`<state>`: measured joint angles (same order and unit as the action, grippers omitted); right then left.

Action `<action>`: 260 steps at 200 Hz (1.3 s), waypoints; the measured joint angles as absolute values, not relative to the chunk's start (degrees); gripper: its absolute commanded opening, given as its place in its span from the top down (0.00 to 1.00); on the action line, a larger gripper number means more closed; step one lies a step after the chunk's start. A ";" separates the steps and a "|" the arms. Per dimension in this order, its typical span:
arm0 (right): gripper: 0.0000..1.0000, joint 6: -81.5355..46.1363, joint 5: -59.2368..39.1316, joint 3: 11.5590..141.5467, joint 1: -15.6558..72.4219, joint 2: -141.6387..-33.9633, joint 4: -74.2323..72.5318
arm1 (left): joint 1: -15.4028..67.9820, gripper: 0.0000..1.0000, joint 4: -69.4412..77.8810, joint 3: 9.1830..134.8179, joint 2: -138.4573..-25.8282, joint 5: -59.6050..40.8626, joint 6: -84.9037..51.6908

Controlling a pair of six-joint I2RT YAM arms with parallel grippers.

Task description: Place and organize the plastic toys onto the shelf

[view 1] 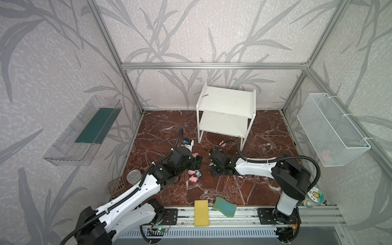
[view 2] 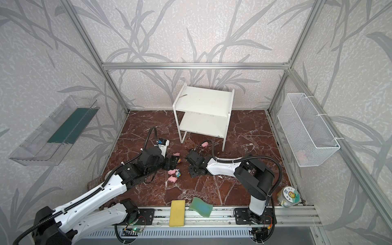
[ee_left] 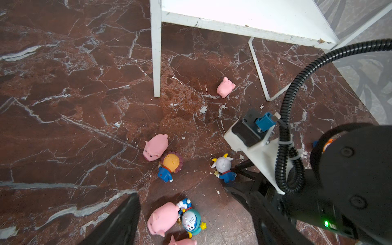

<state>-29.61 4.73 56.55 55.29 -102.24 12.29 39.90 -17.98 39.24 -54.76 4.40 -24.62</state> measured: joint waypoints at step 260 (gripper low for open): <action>0.79 -20.23 9.80 48.42 56.18 -98.52 2.70 | 39.57 0.18 -18.76 39.20 -54.70 4.10 -24.64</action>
